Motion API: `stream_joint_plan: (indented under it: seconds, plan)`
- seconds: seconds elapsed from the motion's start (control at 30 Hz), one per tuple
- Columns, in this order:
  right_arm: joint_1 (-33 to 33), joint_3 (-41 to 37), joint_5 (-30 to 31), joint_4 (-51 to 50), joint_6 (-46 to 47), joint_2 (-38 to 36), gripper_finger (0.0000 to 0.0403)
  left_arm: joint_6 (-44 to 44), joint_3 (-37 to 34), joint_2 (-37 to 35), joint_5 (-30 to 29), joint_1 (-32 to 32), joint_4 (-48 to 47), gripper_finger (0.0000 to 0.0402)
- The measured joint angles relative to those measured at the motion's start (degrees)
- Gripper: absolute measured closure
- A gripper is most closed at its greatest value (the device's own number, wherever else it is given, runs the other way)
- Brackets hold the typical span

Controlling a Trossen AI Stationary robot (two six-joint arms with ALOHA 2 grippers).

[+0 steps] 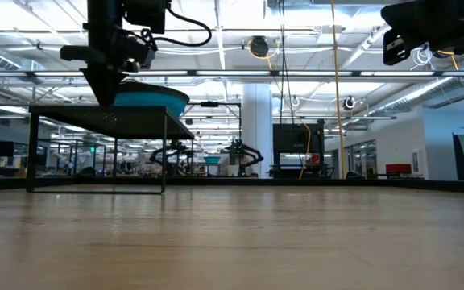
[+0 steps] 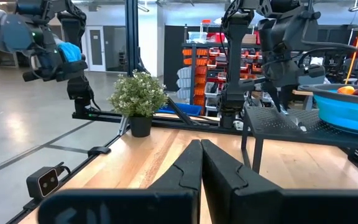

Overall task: Pick & Place Fruit
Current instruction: Put the blue knife on the shelf

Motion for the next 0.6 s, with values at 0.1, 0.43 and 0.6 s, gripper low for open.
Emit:
stream_joint_plan:
  seconds: [0.1,0.43,0.6]
  plan:
    - [0.0,0.0,0.0,0.0,0.0,0.0,0.0403,0.0,0.0,0.0,0.0,0.6,0.2,0.0362]
    - [0.0,0.0,-0.2,0.0,0.0,0.0,0.0403,-0.1,0.0,0.0,1.5,1.8,0.3,0.0362]
    - [0.0,0.0,-0.2,0.0,0.0,0.0,0.0403,0.6,0.0,0.0,1.9,2.0,0.4,0.0362]
